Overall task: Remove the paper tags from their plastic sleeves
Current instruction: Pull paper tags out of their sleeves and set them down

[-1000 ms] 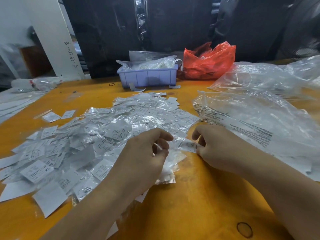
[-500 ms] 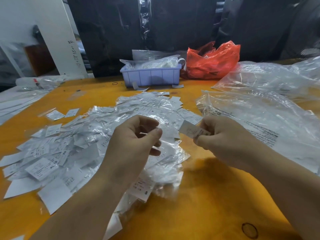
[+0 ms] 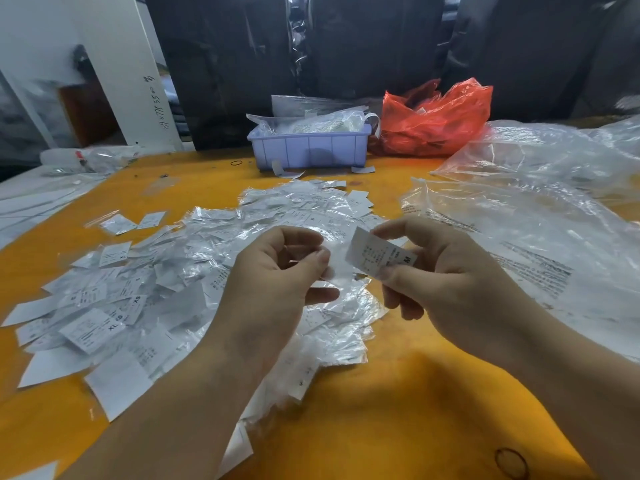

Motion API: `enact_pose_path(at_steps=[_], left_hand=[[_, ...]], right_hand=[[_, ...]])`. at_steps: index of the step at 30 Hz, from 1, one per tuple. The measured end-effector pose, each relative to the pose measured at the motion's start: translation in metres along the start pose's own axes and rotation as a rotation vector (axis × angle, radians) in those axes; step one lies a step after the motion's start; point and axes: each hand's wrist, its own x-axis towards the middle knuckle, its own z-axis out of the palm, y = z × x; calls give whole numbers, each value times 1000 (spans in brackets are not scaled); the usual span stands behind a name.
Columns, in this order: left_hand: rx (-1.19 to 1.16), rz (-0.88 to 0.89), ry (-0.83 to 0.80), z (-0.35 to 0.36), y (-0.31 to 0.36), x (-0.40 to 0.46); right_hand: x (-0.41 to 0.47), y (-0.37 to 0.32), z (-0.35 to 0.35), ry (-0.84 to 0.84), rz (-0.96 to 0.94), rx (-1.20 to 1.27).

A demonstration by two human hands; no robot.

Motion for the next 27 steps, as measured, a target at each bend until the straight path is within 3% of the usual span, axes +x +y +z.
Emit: enact_pose_path(at_steps=[5,9,14,22,27], left_hand=[[5,40,-25,2,-1,-2],[37,54,-46,5,-4,-5],[65,63,-47,7,-7,-4],[-11,24,-99,7,-5,-5],[-56,10,-129,6,-4,-4]], right_hand=[[-1,1,4,-63,-1,94],[-2,2,6,-84,-75,-22],[-3,0,9,-151,-14,-47],[2,10,7,96,60,-290],[1,7,8,-22,33,-204]])
